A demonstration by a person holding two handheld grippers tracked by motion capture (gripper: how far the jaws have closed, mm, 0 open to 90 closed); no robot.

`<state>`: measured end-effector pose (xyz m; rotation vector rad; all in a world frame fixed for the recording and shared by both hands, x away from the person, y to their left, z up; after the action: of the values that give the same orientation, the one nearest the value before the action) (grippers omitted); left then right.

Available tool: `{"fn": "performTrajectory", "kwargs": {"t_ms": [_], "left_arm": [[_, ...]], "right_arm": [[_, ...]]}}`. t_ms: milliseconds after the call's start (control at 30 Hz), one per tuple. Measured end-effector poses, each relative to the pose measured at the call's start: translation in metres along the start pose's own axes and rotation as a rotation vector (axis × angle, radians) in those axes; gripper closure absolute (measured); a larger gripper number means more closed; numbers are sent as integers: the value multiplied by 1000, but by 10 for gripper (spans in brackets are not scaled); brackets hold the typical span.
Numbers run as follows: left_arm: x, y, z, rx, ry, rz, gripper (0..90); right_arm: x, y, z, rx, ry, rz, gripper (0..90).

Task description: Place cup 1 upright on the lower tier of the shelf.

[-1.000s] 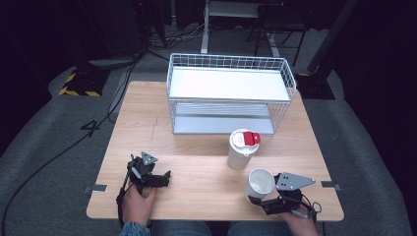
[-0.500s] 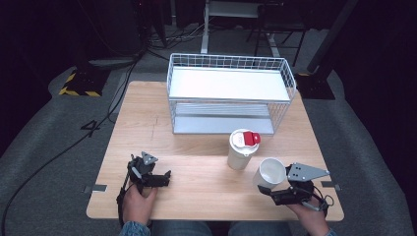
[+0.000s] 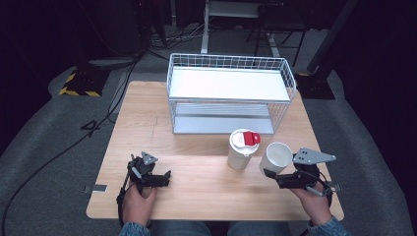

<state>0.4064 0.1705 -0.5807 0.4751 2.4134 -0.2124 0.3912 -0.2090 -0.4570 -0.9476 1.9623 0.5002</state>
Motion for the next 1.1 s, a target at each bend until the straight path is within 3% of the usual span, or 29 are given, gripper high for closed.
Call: {"fn": "performTrajectory", "kwargs": {"t_ms": [333, 667, 1100], "left_arm": [[0, 0, 0, 0, 0, -1, 4], [0, 0, 0, 0, 0, -1, 3], [0, 0, 0, 0, 1, 0, 3]], "right_arm": [[-9, -29, 10, 65, 3, 33, 227], [-15, -61, 37, 142, 31, 73, 226], [-22, -95, 64, 228, 27, 125, 226]]}}
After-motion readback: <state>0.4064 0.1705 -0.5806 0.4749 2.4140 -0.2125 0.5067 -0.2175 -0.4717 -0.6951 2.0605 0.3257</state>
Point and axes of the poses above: each handheld gripper's, and its own axes: z roughly forward along the jaws, x roughly out of its underside, y roughly to its left, the point moved 10 cm from there along z, roughly forward along the jaws, and after that the axes turned 2 degrees about y, right-handed, at the moved point
